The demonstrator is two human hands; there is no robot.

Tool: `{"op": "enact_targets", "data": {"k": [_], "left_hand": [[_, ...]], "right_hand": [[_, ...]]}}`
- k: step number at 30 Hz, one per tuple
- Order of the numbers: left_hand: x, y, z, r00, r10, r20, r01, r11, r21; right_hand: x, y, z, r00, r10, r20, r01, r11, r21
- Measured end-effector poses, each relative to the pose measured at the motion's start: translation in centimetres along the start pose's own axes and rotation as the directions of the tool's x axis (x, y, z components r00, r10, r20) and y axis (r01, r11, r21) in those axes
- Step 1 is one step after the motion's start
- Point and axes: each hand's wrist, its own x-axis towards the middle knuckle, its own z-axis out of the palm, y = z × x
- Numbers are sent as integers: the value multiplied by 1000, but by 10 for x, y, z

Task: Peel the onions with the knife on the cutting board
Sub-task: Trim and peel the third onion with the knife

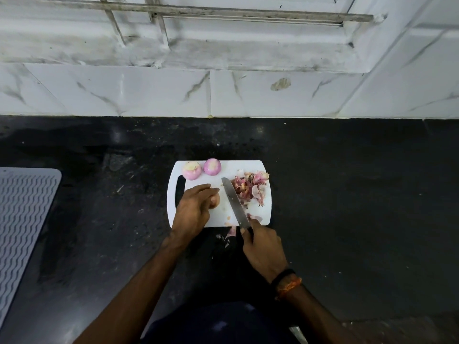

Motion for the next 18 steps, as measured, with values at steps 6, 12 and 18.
{"op": "enact_targets", "data": {"k": [6,12,18], "left_hand": [[-2,1,-6,986,-152,62,144,981,127],[1,3,-14,974,-217,62,226,942,-247],[-10,-6,-10,993,-93,72,110,947,-301]], "right_hand": [[-2,0,-2,1000,11,-1,-11,1000,-16],[-2,-3,-3,1000,25,11,-25,999,-23],[-1,-5,-3,998,45,37,-45,999,20]]}}
